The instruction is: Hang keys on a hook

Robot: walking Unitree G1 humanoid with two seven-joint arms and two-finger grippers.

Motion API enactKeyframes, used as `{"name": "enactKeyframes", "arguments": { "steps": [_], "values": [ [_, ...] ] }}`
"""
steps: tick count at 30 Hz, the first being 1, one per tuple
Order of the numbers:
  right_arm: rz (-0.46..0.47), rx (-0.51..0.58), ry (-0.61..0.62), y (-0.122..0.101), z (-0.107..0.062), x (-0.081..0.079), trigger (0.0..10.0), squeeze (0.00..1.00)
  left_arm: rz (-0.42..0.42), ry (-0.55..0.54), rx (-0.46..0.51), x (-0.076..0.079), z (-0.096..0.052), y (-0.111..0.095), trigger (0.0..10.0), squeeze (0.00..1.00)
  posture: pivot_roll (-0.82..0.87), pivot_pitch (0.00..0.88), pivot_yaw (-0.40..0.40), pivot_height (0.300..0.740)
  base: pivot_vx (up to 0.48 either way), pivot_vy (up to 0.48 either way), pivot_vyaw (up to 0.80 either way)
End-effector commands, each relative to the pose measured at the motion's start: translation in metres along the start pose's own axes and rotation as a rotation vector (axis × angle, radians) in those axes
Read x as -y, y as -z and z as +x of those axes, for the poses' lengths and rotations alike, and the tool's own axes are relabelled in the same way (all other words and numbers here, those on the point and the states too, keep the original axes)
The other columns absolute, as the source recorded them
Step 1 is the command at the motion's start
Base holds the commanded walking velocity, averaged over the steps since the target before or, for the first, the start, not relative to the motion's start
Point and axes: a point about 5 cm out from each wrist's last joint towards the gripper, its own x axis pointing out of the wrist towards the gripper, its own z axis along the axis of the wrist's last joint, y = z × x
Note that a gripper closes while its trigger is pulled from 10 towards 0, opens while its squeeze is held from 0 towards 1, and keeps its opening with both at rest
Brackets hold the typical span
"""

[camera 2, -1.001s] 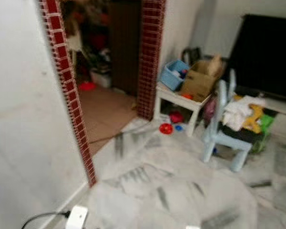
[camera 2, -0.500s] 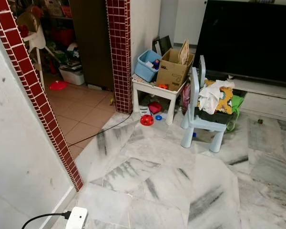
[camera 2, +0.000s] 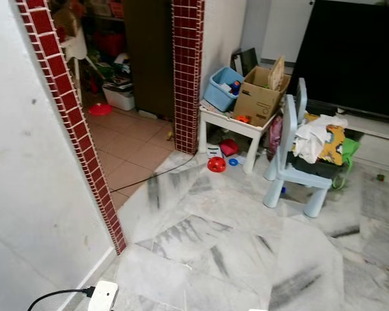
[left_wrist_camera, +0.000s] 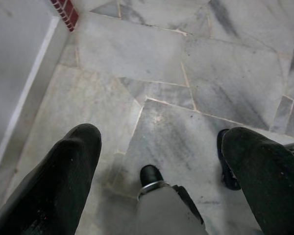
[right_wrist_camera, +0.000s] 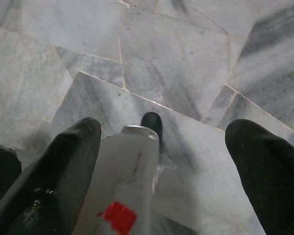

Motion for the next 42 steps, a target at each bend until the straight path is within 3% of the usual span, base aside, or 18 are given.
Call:
{"name": "enactKeyframes", "arguments": {
  "steps": [1, 35, 42],
  "values": [
    [0.02, 0.017, 0.011, -0.0035, 0.0003, 0.0022, 10.0, 0.0, 0.011, -0.002, 0.0, -0.0006, 0.0004, -0.0017, 10.0, 0.0, 0.0, 0.0, -0.002, 0.74, 0.289, 0.0, 0.0],
    [0.045, 0.025, 0.006, -0.0052, 0.0005, 0.0026, 10.0, 0.0, 0.01, -0.004, 0.003, -0.0006, 0.0007, -0.0033, 10.0, 0.0, 0.0, 0.0, -0.002, 0.74, 0.355, 0.0, 0.0],
    [0.049, 0.025, 0.007, -0.0058, 0.0007, 0.0027, 10.0, 0.0, 0.013, -0.008, 0.002, -0.001, 0.0008, -0.0036, 10.0, 0.0, 0.0, 0.0, -0.002, 0.74, 0.123, 0.0, 0.0]
  ]
}}
